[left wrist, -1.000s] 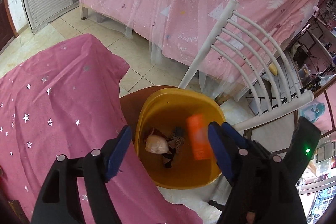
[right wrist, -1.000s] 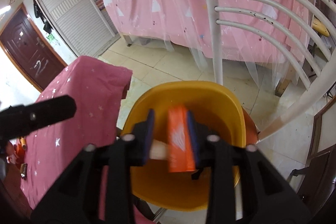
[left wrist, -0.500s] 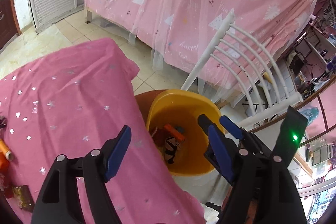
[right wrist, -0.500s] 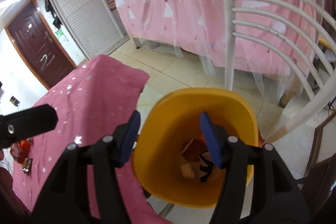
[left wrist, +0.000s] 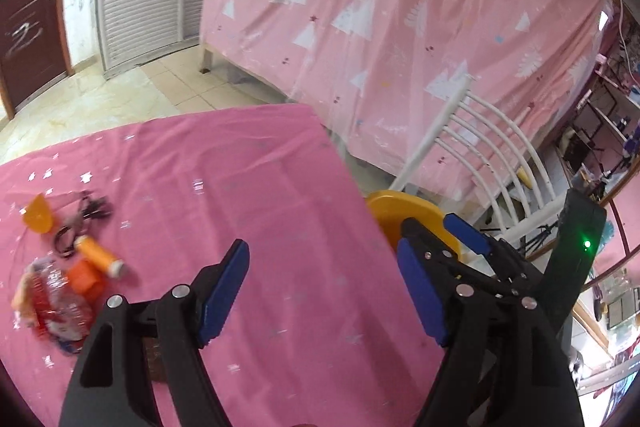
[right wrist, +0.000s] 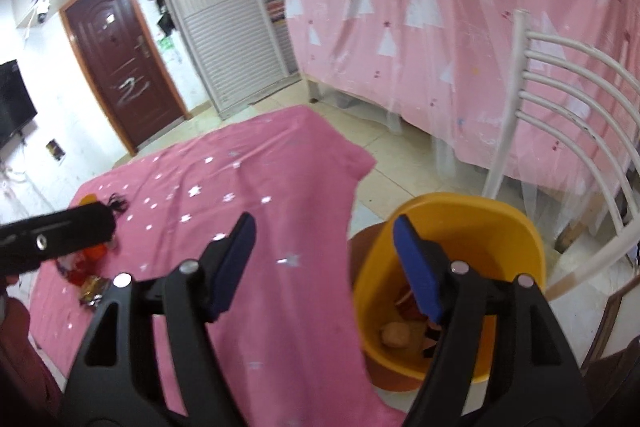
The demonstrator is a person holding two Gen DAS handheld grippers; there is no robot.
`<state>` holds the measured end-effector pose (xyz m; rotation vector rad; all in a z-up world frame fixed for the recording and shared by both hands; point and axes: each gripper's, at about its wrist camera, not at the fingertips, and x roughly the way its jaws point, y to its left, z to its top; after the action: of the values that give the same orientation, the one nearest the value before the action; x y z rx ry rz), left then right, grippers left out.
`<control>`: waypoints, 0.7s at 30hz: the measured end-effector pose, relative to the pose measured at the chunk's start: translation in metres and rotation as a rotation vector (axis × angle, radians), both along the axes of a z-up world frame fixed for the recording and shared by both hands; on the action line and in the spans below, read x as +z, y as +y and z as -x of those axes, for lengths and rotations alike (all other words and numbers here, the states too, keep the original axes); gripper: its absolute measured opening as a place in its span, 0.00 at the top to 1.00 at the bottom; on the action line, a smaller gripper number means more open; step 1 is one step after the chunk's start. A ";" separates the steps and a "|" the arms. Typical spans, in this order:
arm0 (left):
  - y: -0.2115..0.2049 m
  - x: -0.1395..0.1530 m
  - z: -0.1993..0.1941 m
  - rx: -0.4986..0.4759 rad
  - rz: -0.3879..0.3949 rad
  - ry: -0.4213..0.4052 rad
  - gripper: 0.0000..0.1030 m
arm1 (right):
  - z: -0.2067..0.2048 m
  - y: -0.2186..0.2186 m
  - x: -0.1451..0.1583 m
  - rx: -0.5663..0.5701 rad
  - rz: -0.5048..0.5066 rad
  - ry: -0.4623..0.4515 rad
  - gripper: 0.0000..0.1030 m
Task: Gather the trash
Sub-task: 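Move both open grippers away from the bucket toward the table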
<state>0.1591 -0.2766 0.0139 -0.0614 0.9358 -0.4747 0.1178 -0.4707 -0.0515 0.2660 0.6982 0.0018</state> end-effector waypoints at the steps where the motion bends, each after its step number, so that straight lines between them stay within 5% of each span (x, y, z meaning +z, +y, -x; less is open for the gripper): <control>1: 0.008 0.001 -0.001 0.010 0.003 0.000 0.32 | -0.001 0.006 0.001 0.011 0.007 0.001 0.33; 21: 0.153 0.019 -0.006 0.176 -0.063 -0.050 0.25 | -0.014 0.128 0.006 0.301 0.039 0.029 0.29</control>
<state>0.1647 -0.1237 0.0332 -0.0734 0.8867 -0.2822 0.1316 -0.3423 -0.0459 0.1220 0.7609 0.2714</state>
